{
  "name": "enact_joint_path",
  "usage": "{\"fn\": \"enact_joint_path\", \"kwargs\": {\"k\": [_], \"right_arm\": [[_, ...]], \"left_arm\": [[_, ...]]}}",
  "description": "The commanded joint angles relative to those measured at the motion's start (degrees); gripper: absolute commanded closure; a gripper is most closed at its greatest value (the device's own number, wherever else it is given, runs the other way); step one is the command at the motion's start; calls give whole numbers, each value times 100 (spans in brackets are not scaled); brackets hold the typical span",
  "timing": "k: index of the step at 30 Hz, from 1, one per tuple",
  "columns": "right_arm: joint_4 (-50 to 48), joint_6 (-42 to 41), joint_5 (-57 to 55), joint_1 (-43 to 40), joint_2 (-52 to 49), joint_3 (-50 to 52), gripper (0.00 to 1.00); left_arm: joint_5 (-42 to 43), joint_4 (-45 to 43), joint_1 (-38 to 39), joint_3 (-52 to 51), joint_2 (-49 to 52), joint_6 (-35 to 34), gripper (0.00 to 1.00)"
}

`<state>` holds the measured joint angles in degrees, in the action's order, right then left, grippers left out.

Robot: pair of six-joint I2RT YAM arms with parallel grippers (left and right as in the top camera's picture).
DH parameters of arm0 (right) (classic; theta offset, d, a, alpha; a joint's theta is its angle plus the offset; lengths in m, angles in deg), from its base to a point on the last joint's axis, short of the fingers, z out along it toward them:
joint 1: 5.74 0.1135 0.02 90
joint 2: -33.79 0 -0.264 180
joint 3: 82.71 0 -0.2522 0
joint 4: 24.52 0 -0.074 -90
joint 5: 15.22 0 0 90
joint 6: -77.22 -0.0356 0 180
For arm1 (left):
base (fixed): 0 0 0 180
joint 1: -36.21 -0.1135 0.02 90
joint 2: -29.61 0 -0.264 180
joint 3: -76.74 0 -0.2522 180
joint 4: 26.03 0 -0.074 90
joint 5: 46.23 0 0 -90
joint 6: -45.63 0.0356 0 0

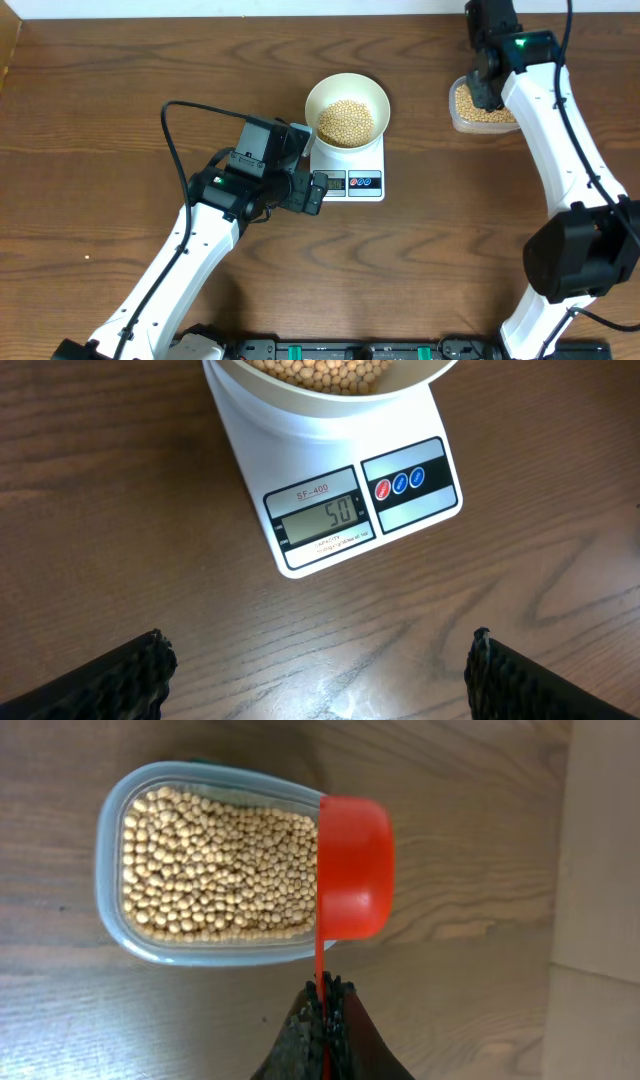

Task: Scoop item into bowl and weigh 50g on scale
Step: 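Lower the scoop into the tub with the right gripper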

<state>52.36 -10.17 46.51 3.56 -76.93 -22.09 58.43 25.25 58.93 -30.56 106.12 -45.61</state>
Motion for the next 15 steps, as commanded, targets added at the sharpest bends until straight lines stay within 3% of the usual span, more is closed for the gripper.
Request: {"fn": "enact_joint_path", "kwargs": {"k": [1,5,10,15], "right_arm": [[-22,-953,988,-323,131,-96,99],[-105,-1838,2500,-743,131,-2,98],[-254,-3285,2754,-1132,129,197,98],[-734,-3648,3497,-1259,129,586,99]], "left_arm": [[-59,15,13,-7,48,59,5],[-59,15,13,-7,48,59,5],[-61,15,13,-7,48,59,5],[-59,15,13,-7,48,59,5]]}}
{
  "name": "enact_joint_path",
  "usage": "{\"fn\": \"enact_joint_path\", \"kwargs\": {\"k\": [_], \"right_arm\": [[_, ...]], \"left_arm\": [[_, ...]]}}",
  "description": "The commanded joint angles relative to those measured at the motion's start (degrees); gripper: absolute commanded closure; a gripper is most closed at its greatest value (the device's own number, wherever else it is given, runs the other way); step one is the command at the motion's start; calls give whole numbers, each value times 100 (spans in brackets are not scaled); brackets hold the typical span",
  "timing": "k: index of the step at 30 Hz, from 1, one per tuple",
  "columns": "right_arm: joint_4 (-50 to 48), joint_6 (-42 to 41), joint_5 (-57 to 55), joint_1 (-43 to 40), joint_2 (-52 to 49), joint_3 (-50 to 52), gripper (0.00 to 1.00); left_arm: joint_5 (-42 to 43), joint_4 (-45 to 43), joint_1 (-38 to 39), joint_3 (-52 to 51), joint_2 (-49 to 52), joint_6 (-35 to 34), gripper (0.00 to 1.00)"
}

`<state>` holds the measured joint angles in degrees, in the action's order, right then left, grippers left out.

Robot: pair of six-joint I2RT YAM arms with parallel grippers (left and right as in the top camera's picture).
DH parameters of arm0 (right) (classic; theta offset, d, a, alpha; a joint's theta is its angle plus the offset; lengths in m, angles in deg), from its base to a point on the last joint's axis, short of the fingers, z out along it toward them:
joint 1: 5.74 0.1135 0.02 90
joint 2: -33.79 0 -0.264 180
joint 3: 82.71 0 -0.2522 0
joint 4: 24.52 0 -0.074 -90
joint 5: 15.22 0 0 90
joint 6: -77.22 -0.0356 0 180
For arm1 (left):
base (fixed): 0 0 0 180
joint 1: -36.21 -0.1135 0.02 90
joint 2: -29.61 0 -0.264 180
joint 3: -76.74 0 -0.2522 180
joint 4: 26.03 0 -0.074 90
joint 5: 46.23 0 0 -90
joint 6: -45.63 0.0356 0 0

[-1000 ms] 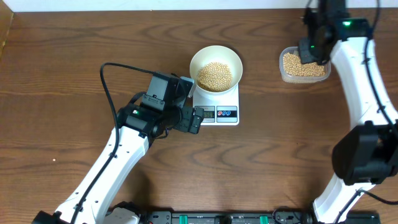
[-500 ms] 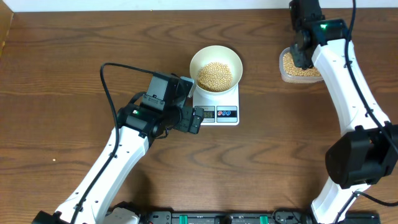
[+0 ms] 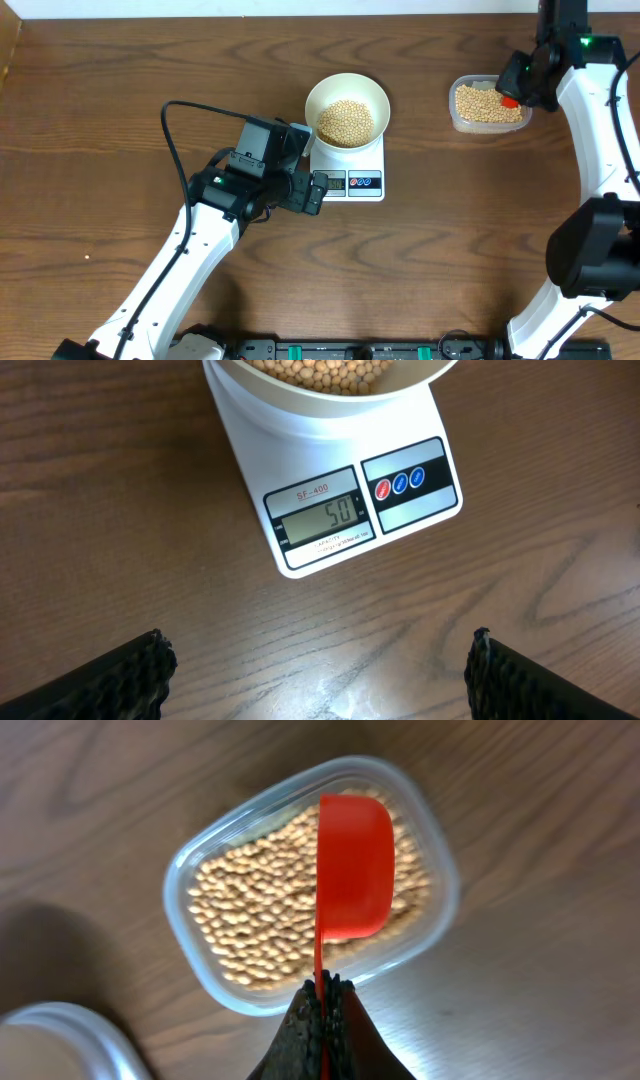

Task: Scoop item into bowl and weigh 50g on scale
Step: 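Lower the scoop into the tub with the right gripper, then open the right gripper, leave the scoop in the tub, withdraw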

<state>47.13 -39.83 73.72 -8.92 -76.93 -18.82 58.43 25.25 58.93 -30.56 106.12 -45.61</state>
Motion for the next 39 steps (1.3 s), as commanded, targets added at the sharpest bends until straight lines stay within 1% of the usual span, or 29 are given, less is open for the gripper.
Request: {"fn": "enact_joint_path", "kwargs": {"k": [1,6,8,9,11,13,14,16,20,23,25,27,28,29,30,35,37,39], "right_arm": [[-348,-734,914,-13,129,365,98],[-654,-1220,979,-15,129,750,98],[-695,-1311,979,-15,129,815,95],[-719,-1320,981,-15,129,839,92],[-715,-1318,997,-15,129,839,79],[-654,-1080,1248,-15,138,837,57],[-621,-859,1419,-15,146,837,48],[-507,-660,1589,-22,153,837,43],[-234,-649,1602,-83,173,837,40],[-44,-579,1602,-177,216,837,35],[103,-492,1602,-247,278,837,29],[227,-385,1604,-323,350,837,15],[295,-323,1602,-361,393,837,11],[361,-269,1602,-400,433,837,9],[439,-210,1602,-435,468,837,4],[782,260,1604,-535,682,837,2],[866,601,1626,-535,866,828,2],[949,1154,1781,-529,1150,826,2]], "left_arm": [[-59,15,13,-7,48,59,5],[-59,15,13,-7,48,59,5],[-61,15,13,-7,48,59,5],[-59,15,13,-7,48,59,5],[-61,15,13,-7,48,59,5],[-61,15,13,-7,48,59,5],[-61,15,13,-7,48,59,5],[-59,15,13,-7,48,59,5],[-59,15,13,-7,48,59,5],[-61,15,13,-7,48,59,5],[-59,15,13,-7,48,61,5],[-61,15,13,-7,48,59,5],[-61,15,13,-7,48,59,5],[-61,15,13,-7,48,59,5],[-59,15,13,-7,48,59,5],[-61,15,13,-7,48,59,5],[-59,15,13,-7,48,59,5],[-61,15,13,-7,48,59,5]]}}
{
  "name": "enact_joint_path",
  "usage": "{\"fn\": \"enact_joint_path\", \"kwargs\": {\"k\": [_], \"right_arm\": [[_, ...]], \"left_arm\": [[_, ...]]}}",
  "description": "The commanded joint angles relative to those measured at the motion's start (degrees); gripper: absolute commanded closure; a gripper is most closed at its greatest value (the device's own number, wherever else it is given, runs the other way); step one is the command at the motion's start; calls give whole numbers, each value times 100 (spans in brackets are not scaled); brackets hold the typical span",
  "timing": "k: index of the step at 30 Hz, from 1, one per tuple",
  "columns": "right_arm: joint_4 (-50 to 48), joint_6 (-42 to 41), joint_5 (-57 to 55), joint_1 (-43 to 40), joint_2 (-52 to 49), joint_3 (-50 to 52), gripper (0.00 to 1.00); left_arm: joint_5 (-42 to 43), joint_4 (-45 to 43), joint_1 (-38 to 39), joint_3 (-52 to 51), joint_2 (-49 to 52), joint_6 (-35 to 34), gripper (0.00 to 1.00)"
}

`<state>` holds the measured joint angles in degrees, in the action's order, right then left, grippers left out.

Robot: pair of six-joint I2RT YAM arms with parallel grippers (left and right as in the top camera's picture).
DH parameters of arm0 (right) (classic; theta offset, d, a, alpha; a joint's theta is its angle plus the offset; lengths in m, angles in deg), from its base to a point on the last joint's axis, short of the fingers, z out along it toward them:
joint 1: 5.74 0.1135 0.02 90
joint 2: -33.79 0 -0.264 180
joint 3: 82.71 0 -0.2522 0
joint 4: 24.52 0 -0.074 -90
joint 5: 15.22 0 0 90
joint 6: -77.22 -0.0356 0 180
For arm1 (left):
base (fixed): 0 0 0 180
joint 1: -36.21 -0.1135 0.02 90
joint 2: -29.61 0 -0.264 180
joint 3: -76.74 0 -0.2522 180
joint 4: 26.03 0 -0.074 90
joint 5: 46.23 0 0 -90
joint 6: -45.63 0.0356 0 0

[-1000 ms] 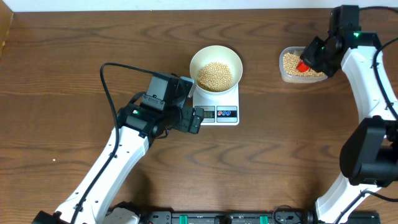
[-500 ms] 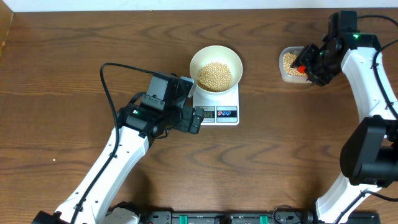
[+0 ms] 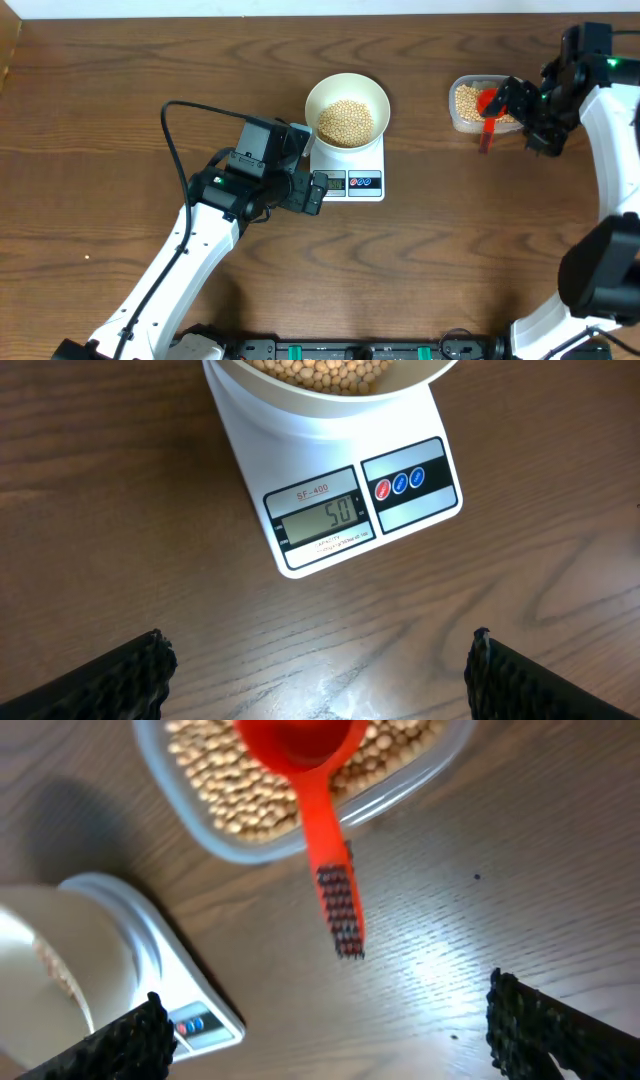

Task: Scoop item into bowl and weigh 50g on scale
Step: 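Open the right gripper, leave the scoop in the tub, withdraw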

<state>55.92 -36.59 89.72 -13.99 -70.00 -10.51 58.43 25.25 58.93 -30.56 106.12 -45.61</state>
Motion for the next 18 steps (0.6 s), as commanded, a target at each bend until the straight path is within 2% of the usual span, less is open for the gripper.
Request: {"fn": "enact_joint_path", "kwargs": {"k": [1,5,11,18], "right_arm": [[140,1117,238,-20,629,-4,2],[656,2002,127,-20,1355,-4,1],[1447,2052,-46,-17,2188,-2,1],[1499,2238,-387,-17,2577,-2,1]], "left_arm": [[-59,15,13,-7,48,59,5],[-59,15,13,-7,48,59,5],[-59,15,13,-7,48,59,5],[-59,15,13,-7,48,59,5]]}}
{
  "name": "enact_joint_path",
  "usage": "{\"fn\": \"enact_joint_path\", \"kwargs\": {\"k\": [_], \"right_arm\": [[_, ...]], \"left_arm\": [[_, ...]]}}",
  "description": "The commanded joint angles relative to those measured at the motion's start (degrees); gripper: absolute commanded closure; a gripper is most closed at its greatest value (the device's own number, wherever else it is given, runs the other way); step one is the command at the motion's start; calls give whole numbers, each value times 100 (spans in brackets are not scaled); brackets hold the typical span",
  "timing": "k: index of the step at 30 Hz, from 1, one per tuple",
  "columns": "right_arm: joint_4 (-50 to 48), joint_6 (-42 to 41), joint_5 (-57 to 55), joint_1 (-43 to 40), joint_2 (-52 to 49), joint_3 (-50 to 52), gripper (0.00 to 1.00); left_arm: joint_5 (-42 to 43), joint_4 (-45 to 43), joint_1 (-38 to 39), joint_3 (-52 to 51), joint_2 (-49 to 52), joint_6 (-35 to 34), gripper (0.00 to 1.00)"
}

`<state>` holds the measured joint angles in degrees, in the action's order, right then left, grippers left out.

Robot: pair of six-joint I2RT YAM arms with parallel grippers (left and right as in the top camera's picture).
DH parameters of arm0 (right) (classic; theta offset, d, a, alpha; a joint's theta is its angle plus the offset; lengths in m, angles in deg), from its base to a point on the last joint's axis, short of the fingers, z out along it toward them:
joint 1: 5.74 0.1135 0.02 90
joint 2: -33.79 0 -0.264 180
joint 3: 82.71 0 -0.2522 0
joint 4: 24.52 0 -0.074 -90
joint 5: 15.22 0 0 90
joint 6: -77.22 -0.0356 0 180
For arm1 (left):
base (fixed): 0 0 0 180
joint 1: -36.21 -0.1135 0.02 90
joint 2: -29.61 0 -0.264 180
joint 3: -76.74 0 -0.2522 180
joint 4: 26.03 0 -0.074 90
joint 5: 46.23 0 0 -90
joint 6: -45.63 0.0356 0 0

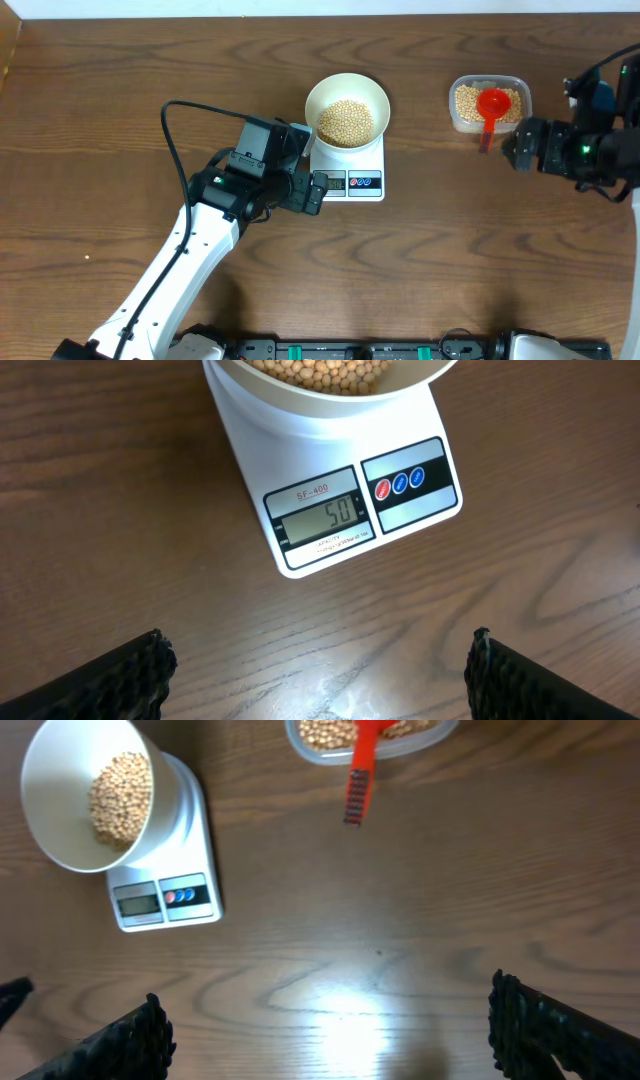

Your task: Scoop item into bowl and weigh 50g on scale

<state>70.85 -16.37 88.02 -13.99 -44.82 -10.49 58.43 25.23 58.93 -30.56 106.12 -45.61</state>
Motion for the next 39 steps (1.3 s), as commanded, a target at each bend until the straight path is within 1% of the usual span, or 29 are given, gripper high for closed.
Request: {"fn": "enact_joint_path", "kwargs": {"k": [1,8,11,13,15,17,20,25,29,35,39], "right_arm": [[7,221,-219,-17,61,-4,1],[-299,723,-219,-15,59,15,1],[-422,756,-227,-22,66,120,1],[-774,754,-229,24,136,319,1],[-1384,752,-219,138,321,741,1],[-2170,754,-240,280,623,1346,1],[-3582,754,-448,459,1274,2511,1],[-5357,754,-581,498,2549,4325,1],[-6247,754,-581,498,3635,5626,1],[-7025,750,-575,498,5265,7361,1],[-7788,688,-557,586,6247,8443,1]], "left_arm": [[-59,17,13,-7,48,59,5],[-59,17,13,-7,48,59,5],[-59,17,13,-7,48,59,5],[-59,17,13,-7,48,59,5],[-59,17,13,-7,48,59,5],[-61,17,13,-7,48,59,5],[-59,17,13,-7,48,59,5],[-61,17,13,-7,48,59,5],[-59,17,13,-7,48,59,5],[-59,17,13,-7,48,59,5],[-61,17,13,-7,48,59,5]]}}
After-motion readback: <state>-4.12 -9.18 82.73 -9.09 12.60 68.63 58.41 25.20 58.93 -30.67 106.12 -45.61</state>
